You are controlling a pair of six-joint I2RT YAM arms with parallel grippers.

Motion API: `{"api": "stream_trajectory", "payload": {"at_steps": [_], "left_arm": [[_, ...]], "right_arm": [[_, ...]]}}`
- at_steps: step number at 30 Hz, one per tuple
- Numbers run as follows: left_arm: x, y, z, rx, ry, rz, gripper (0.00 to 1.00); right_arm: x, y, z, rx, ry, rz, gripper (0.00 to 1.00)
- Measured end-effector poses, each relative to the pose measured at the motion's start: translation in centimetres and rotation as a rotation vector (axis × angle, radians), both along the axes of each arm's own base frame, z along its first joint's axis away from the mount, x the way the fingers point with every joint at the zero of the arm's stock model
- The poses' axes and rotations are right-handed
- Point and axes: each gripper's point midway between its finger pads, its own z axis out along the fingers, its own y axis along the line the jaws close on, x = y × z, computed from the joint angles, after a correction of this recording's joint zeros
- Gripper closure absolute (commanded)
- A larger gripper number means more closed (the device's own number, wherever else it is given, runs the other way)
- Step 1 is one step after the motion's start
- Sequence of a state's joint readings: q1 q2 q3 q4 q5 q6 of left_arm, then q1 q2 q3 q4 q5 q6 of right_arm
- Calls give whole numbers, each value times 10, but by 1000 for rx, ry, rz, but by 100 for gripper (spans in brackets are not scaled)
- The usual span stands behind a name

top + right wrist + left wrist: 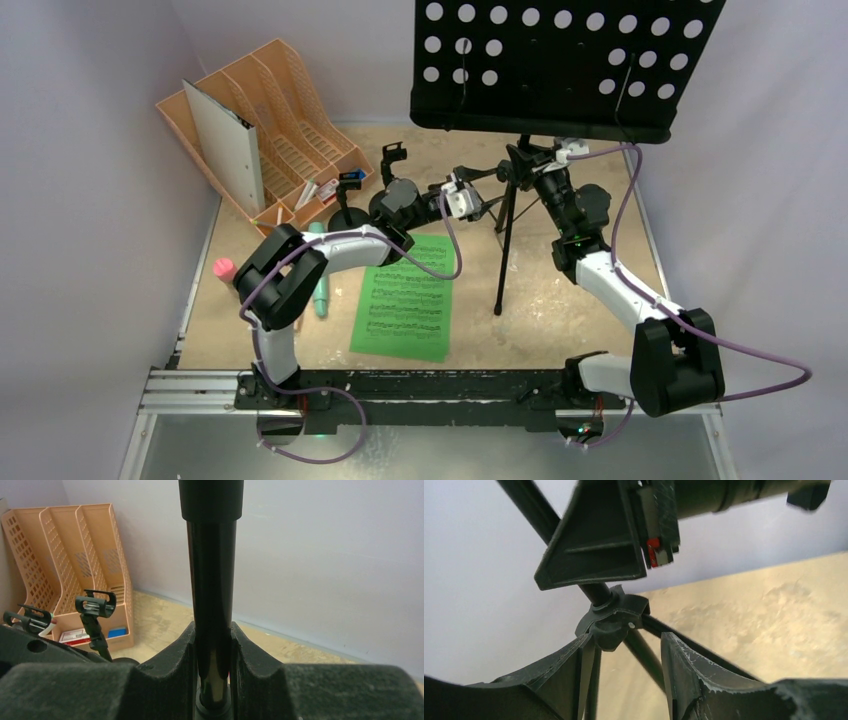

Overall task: Pack up the instrument practice props
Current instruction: Unscrew the knob on the music stand.

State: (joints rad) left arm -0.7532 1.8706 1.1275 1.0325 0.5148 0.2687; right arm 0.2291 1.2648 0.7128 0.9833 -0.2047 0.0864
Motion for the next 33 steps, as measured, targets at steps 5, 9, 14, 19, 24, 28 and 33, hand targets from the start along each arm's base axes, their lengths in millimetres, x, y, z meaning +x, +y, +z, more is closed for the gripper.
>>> {"api": "stream_trajectory", "payload": {"at_steps": [5,9,14,19,24,28,33], "left_arm": [[8,2,-8,105,-182,49,49],[14,3,-17,188,-281,76,51],[19,2,-8,220,-381,97,54],[23,1,4,226,-455,114,58],[25,-2,3,260,-478,108,61],[26,-4,1,287,-488,99,65],[27,-9,-1,318,-504,88,66]], "right_arm": [[0,0,0,0,0,1,100],[0,0,0,0,0,1,100],[0,0,0,-1,0,3,100],[0,0,0,-1,0,4,100],[0,0,0,-1,0,4,100],[0,1,0,-1,-1,4,100],[0,0,0,-1,-1,4,100]]}}
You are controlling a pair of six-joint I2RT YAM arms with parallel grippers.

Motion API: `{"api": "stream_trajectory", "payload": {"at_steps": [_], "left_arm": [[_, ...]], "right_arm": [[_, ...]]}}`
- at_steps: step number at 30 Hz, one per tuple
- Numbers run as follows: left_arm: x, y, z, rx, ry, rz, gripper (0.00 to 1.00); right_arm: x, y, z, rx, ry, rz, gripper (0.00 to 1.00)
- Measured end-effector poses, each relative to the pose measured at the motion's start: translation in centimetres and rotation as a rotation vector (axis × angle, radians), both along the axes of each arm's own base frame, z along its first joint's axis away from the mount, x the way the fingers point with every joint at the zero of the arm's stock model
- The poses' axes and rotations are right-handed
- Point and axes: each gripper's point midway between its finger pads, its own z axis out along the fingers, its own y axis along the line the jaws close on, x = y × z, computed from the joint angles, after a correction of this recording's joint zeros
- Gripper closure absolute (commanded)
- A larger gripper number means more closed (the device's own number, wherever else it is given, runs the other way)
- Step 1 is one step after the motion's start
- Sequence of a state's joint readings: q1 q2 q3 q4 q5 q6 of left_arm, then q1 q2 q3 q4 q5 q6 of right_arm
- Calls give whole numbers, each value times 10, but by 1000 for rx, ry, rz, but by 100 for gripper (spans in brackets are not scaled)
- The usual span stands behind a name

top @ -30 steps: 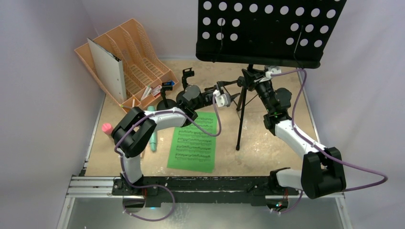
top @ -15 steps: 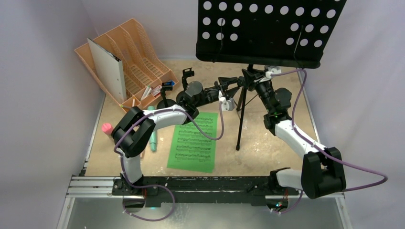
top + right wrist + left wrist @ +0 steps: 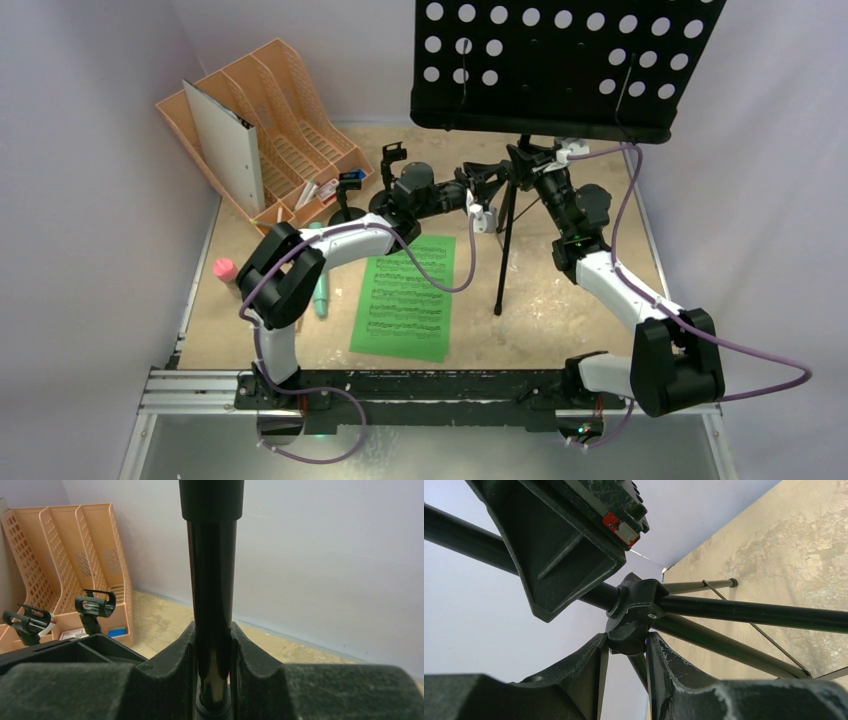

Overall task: Pack up the instrument practice props
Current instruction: Unscrew the knob on the music stand.

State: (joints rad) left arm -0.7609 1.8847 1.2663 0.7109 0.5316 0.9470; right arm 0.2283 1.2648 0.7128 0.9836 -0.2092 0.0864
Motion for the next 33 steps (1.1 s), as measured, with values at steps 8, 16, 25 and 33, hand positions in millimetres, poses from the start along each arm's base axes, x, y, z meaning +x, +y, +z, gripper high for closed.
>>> {"api": "stream_trajectory", "payload": {"at_steps": [8,16,25,33], "left_arm": [[0,-3,-1,26,-7,-1,67],[-1,-4,-1,30,-20,3,62],[-1,-7,0,24,-27,10,76],[-2,-8,0,-1,25,10,100]], "right_arm": [[0,0,0,0,0,-1,100],[0,-1,0,0,0,-1,100],[0,-1,0,0,0,-1,100],[0,-1,0,1,0,-2,100]]}}
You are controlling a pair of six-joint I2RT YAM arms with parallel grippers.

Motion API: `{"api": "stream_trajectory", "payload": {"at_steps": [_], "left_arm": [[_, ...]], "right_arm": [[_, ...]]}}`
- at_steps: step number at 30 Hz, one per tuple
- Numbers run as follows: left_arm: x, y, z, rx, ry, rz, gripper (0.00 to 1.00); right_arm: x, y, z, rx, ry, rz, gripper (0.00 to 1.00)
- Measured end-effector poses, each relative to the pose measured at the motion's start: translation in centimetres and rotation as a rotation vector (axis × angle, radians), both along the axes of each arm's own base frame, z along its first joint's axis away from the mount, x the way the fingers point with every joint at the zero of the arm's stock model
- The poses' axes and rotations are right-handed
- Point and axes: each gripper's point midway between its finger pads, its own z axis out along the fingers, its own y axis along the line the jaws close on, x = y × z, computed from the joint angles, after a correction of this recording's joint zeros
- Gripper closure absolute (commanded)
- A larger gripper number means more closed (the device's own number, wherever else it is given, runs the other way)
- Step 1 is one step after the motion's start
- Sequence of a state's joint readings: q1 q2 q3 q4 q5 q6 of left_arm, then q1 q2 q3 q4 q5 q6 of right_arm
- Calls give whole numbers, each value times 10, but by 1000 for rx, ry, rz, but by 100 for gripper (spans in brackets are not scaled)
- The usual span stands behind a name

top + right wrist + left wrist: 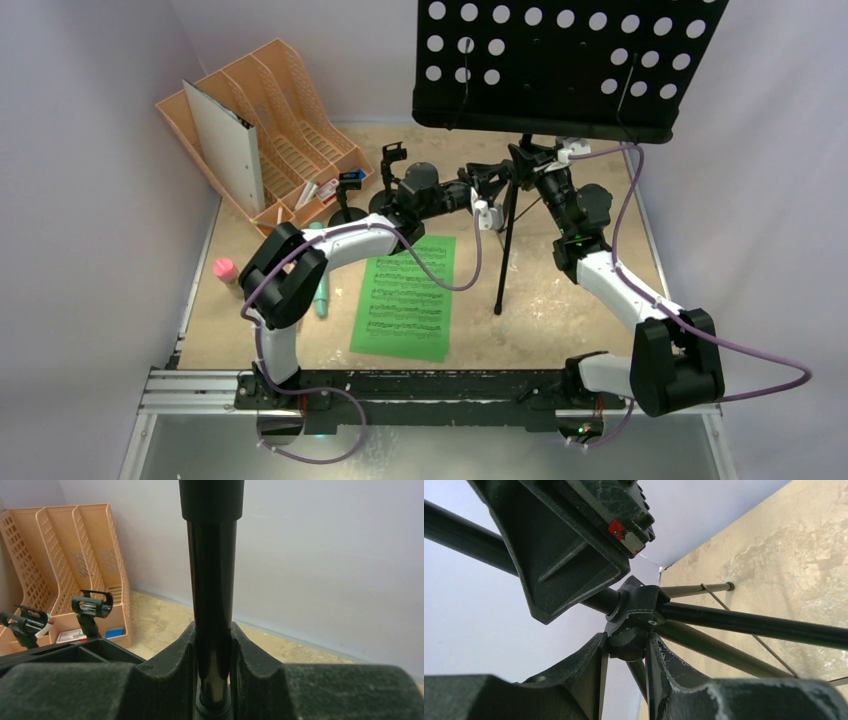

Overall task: Pack up the instrument practice props
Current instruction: Unscrew the knob on the music stand.

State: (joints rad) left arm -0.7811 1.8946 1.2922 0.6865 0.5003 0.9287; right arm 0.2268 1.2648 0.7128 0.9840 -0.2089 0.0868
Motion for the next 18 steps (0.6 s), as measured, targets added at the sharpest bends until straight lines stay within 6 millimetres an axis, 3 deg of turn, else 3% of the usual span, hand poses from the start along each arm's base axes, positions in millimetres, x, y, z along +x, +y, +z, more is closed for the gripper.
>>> {"api": "stream_trajectory", "payload": {"at_steps": [18], "left_arm": [[-7,-1,2,-259,570,-17,100]], "right_arm": [[0,0,0,-1,0,2,100]]}}
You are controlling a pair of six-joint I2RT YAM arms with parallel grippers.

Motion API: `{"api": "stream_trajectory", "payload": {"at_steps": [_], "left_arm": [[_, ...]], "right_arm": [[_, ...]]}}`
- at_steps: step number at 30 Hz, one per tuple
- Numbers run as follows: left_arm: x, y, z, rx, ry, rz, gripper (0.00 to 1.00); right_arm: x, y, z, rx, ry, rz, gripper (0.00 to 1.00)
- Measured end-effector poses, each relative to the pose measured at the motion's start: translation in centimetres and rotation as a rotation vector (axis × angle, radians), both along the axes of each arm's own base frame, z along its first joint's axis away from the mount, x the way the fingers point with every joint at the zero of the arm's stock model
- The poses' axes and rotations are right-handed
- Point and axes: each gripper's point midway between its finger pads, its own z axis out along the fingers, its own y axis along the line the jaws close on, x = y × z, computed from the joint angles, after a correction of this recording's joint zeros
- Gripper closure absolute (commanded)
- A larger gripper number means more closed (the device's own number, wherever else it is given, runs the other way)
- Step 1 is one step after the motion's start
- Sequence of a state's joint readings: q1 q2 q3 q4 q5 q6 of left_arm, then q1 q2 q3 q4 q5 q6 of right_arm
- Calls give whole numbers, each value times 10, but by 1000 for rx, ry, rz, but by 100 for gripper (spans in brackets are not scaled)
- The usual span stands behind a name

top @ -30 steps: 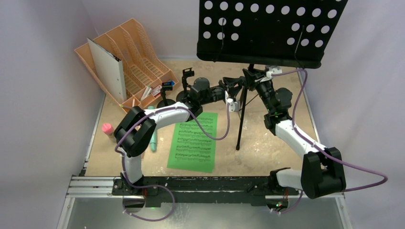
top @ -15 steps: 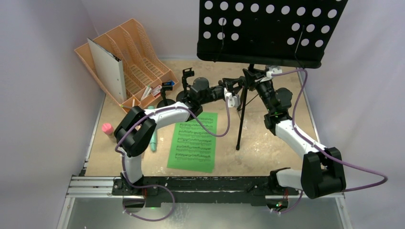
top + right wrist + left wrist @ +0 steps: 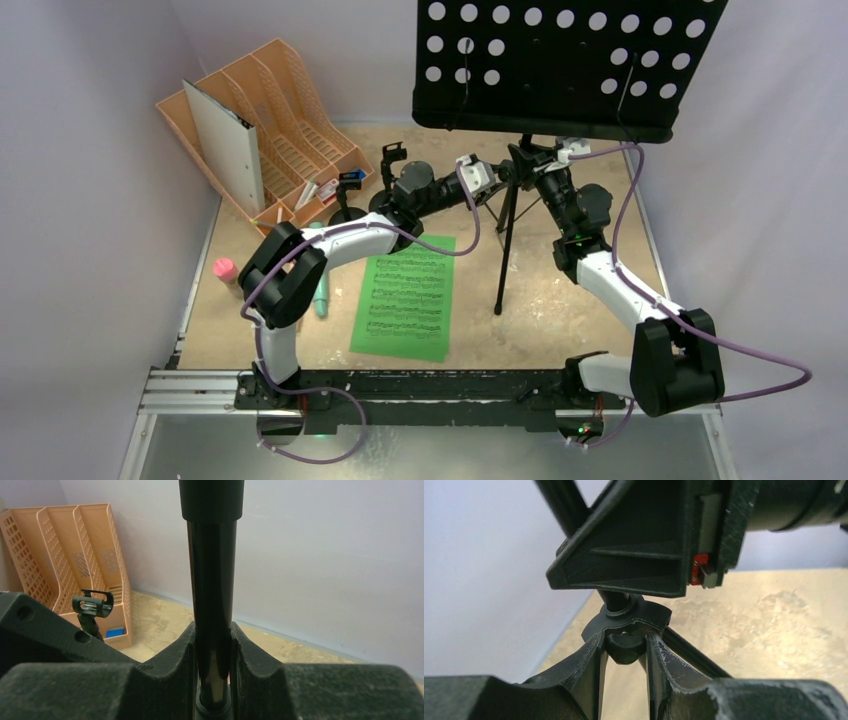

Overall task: Pack up the instrument practice props
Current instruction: Unscrew the knob on the music stand.

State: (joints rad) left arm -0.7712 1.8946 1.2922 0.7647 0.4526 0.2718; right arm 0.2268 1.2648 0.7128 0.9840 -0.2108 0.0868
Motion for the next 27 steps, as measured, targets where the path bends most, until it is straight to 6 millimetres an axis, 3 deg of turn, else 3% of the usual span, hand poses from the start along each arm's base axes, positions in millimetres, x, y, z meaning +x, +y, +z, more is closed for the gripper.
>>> {"api": "stream_trajectory", "payload": {"at_steps": [15,27], "left_arm": [[4,0,3,-250,520,67,100],[14,2,5,-579,1116,153,100]], "right_arm": [[1,-2,0,1,0,-5,100],[1,-4,0,2,1,-12,100]]}}
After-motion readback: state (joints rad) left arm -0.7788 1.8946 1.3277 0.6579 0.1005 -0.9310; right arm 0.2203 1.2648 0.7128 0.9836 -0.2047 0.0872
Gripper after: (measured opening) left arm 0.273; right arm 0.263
